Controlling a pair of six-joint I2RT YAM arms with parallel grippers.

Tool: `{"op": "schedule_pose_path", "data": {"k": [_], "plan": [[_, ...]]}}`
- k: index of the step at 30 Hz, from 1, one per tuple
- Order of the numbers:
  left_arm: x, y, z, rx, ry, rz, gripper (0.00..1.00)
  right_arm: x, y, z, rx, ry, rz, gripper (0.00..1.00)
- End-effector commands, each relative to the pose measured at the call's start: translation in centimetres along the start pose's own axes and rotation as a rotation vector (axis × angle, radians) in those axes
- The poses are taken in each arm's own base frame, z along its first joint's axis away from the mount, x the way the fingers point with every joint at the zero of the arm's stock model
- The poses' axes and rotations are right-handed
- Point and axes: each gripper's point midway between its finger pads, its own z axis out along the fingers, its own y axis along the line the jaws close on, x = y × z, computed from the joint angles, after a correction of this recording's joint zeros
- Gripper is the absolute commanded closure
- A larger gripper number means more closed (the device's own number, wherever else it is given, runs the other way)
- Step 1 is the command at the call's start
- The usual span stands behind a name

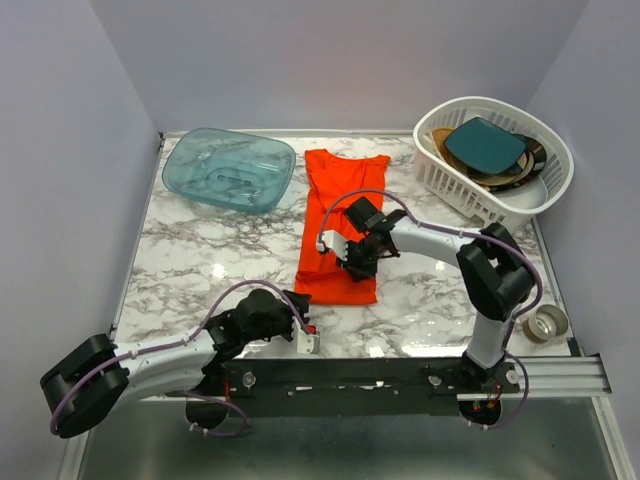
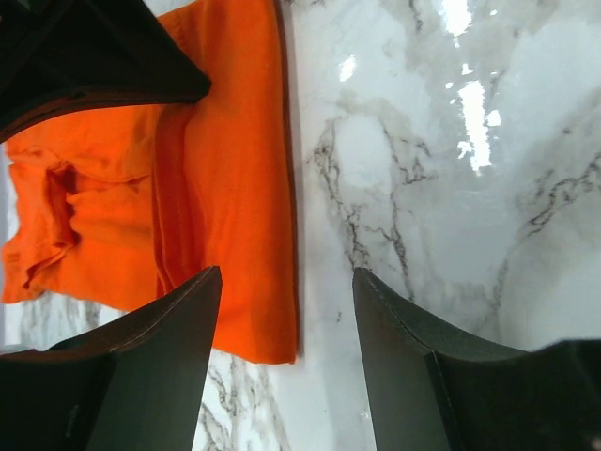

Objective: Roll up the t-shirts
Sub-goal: Roll the T-shirt to the center of the board.

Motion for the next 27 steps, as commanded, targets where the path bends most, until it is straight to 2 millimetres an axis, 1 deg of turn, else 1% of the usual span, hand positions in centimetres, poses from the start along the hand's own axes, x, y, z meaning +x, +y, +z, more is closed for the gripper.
{"op": "schedule_pose_path", "data": {"k": [1, 3, 4, 5, 7, 9, 10, 12, 14, 15, 17, 18, 21, 22, 23, 26, 27], "plan": [[0.4, 2.8, 0.0, -0.154, 0.033, 0.094, 0.33, 1.3, 1.1, 1.0, -0.079, 0.053, 0.044, 0.87], [1.3, 2.2, 0.2, -0.144, 0.063, 0.102, 0.33, 1.3, 1.1, 1.1, -0.088, 0.057, 0.048, 0.87], [1.4, 2.2, 0.2, -0.149, 0.071, 0.107, 0.33, 1.2, 1.1, 1.1, -0.088, 0.055, 0.048, 0.87], [2.1, 1.8, 0.4, -0.133, 0.099, 0.11, 0.33, 1.1, 1.1, 1.1, -0.09, 0.055, 0.048, 0.87], [2.3, 1.8, 0.5, -0.138, 0.104, 0.113, 0.33, 0.8, 1.0, 1.1, -0.092, 0.054, 0.047, 0.87], [2.8, 1.1, 0.6, -0.12, 0.11, 0.13, 0.33, 0.8, 1.0, 1.0, -0.096, 0.057, 0.052, 0.87], [2.6, 1.3, 0.6, -0.132, 0.102, 0.142, 0.33, 0.7, 0.9, 1.0, -0.096, 0.055, 0.052, 0.87], [3.3, 0.8, 0.8, -0.113, 0.127, 0.15, 0.33, 0.8, 1.1, 1.1, -0.109, 0.065, 0.06, 0.87], [3.5, 0.8, 0.9, -0.115, 0.134, 0.17, 0.34, 0.8, 1.0, 1.1, -0.11, 0.065, 0.065, 0.87], [3.9, 0.4, 0.9, -0.103, 0.144, 0.176, 0.34, 0.9, 1.0, 1.2, -0.111, 0.066, 0.066, 0.87], [3.8, 0.6, 1.0, -0.113, 0.14, 0.194, 0.34, 0.9, 1.1, 1.2, -0.115, 0.065, 0.069, 0.87], [4.2, 0.3, 1.1, -0.098, 0.152, 0.199, 0.34, 0.7, 1.1, 1.2, -0.114, 0.062, 0.069, 0.87], [4.8, 0.4, 1.4, -0.094, 0.189, 0.2, 0.34, 0.9, 1.1, 1.3, -0.117, 0.063, 0.075, 0.87], [4.7, 0.5, 1.6, -0.091, 0.188, 0.201, 0.35, 0.9, 1.1, 1.3, -0.117, 0.062, 0.075, 0.87], [5.1, 0.5, 1.6, -0.092, 0.212, 0.201, 0.35, 0.9, 1.2, 1.3, -0.121, 0.062, 0.078, 0.87], [5.3, 0.2, 1.8, -0.074, 0.229, 0.212, 0.42, 0.8, 1.1, 1.3, -0.12, 0.055, 0.08, 0.87], [5.2, 0.1, 1.9, -0.065, 0.231, 0.217, 0.49, 0.8, 1.0, 1.3, -0.117, 0.055, 0.082, 0.87]]}}
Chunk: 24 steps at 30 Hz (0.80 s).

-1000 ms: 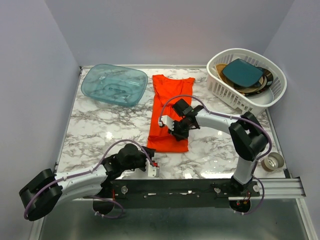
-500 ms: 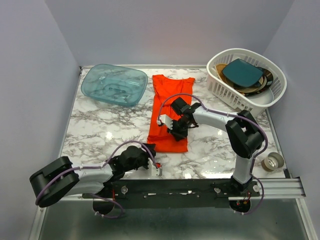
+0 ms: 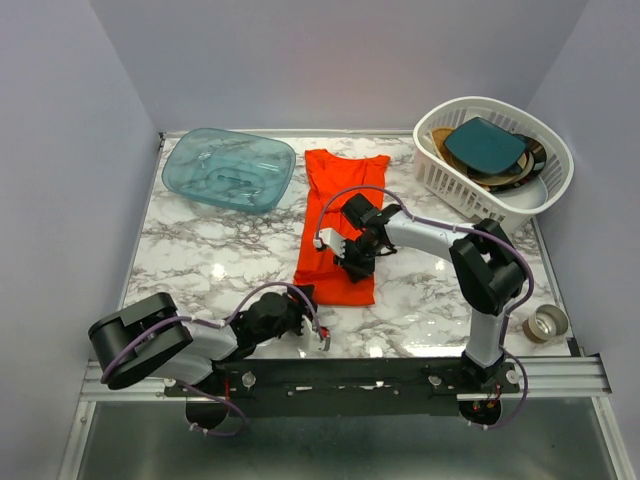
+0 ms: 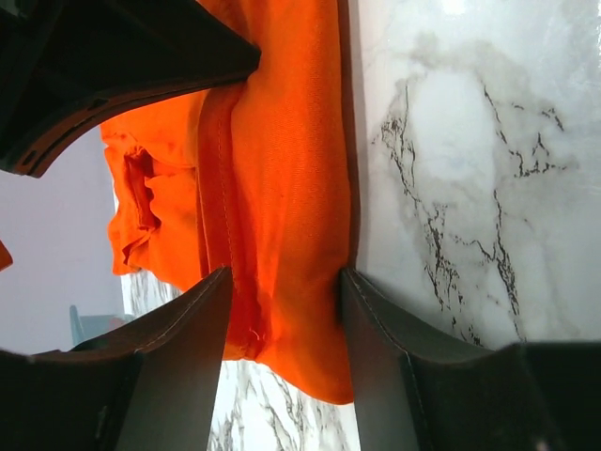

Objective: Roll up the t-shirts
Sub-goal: Roll the T-shirt to the center of the board.

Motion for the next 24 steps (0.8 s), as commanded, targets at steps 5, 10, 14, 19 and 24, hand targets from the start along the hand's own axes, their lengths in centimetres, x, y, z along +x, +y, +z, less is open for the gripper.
{"op": "schedule_pose_path", "data": {"k": [5, 10, 14, 19, 24], "plan": [[2.5, -3.9, 0.0, 0.16, 0.137, 0.024, 0.67, 1.2, 0.5, 1.2, -0.046, 0.029, 0.041, 0.87], [2.6, -3.8, 1.1, 0.218, 0.187, 0.004, 0.94, 1.1, 0.1, 0.7, -0.029, 0.027, 0.035, 0.87], [2.9, -4.2, 0.8, 0.272, 0.227, -0.028, 1.0, -0.4, -1.4, -2.9, 0.069, -0.069, 0.042, 0.82], [0.2, -2.5, 0.4, 0.267, 0.161, -0.181, 1.0, 0.2, -3.3, -8.4, 0.265, -0.244, 0.031, 0.66], [-2.9, -3.1, -0.9, 0.416, 0.088, -0.313, 1.0, -0.5, 0.7, -11.9, 0.368, -0.433, -0.257, 0.55]]}}
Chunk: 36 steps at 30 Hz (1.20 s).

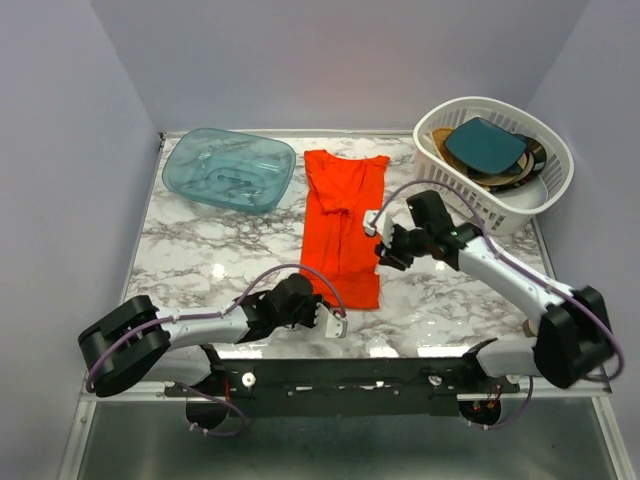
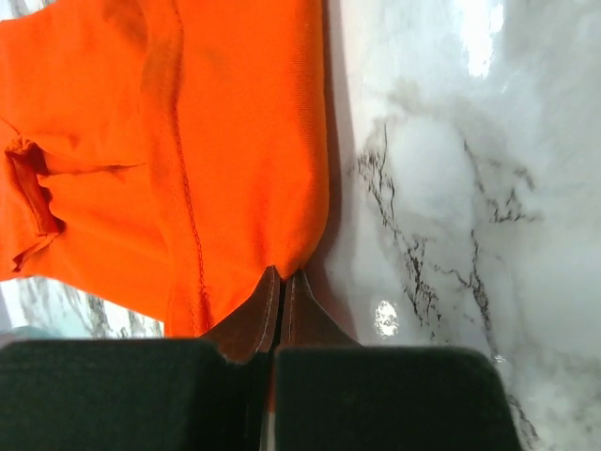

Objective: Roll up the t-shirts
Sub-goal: Roll the T-shirt to the center of the board.

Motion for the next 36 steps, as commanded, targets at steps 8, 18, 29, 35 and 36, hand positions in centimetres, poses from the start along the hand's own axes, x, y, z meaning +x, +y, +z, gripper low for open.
{"op": "schedule_pose_path", "data": {"k": [8, 18, 29, 35, 36], "plan": [[-3.1, -3.8, -2.9, 0.343, -0.076, -0.255, 1.0, -1.1, 9.4, -1.3, -0.02, -0.292, -0.557, 0.39], [-4.5, -1.5, -2.9, 0.405, -0.094, -0.502, 1.0, -0.8, 13.8, 0.2, -0.097, -0.28, -0.614, 0.33], [-5.8, 1.3, -3.0, 0.47, -0.143, -0.742, 1.0, -2.0, 13.8, 1.3, -0.031, -0.201, -0.438, 0.29], [-5.8, 1.6, -3.2, 0.514, -0.154, -0.803, 1.0, -1.6, 13.0, 1.8, 0.03, -0.178, -0.386, 0.28], [-5.6, 1.7, -3.2, 0.515, -0.151, -0.817, 1.0, -1.5, 13.1, 1.9, 0.027, -0.175, -0.368, 0.28]]}}
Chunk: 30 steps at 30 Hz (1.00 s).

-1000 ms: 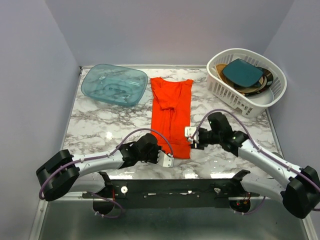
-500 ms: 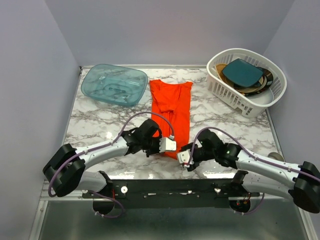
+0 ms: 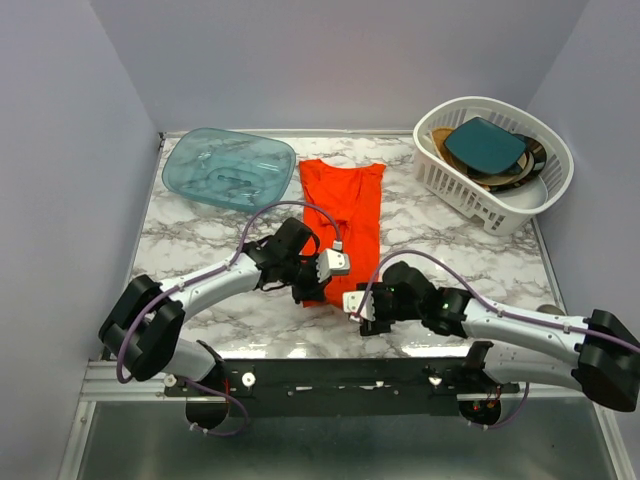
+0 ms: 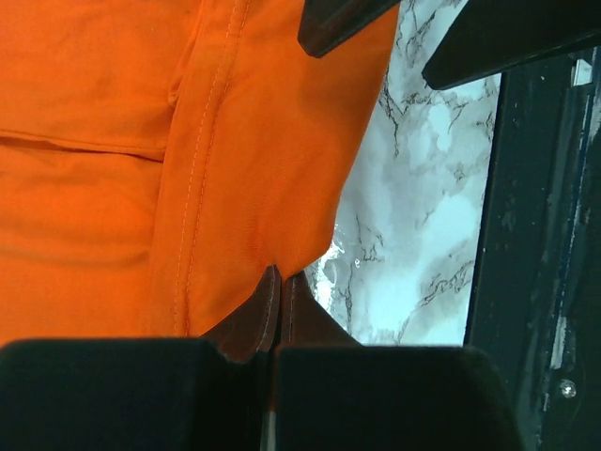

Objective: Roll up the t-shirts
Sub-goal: Roll the T-shirt to the center of the board.

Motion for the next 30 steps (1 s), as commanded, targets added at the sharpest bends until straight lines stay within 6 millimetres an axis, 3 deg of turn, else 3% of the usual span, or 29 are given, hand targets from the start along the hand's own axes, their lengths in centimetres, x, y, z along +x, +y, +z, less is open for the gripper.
{"op": "schedule_pose_path", "data": {"k": [1, 7, 15, 18, 20, 24, 25, 26, 28, 30], "plan": [[-1.2, -0.7, -0.4, 0.077, -0.035, -0.067, 1.0, -0.7, -1.4, 0.4, 0.074, 0.003, 0.073, 0.28], [-2.1, -0.6, -0.5, 0.11, -0.067, -0.147, 1.0, -0.4, -0.4, 1.6, 0.025, 0.033, 0.101, 0.25], [-1.7, -1.4, -0.9, 0.148, -0.068, -0.172, 1.0, 1.2, -2.0, 2.9, 0.112, 0.106, 0.078, 0.25], [-1.1, -1.7, -1.1, 0.162, -0.059, -0.175, 1.0, 2.8, -2.3, 3.2, 0.136, 0.174, 0.069, 0.3], [-0.6, -2.0, -1.3, 0.175, -0.052, -0.182, 1.0, 2.9, -3.1, 3.5, 0.184, 0.168, 0.055, 0.37], [0.1, -1.8, -1.4, 0.163, -0.038, -0.201, 1.0, 2.9, -3.0, 3.6, 0.168, 0.167, 0.045, 0.65], [0.3, -1.6, -1.4, 0.156, -0.034, -0.212, 0.88, 3.0, -2.6, 3.6, 0.15, 0.171, 0.044, 0.76], [0.2, -1.2, -1.4, 0.135, -0.04, -0.214, 0.8, 3.1, -2.5, 3.5, 0.146, 0.175, 0.045, 0.8], [0.5, 0.1, -2.2, 0.051, -0.054, -0.269, 0.63, 2.6, -1.8, 3.6, 0.101, 0.151, 0.05, 0.87], [-0.7, 1.6, -3.7, -0.073, -0.125, -0.228, 0.55, 2.7, -1.0, 3.4, 0.049, 0.159, 0.065, 0.89]]}}
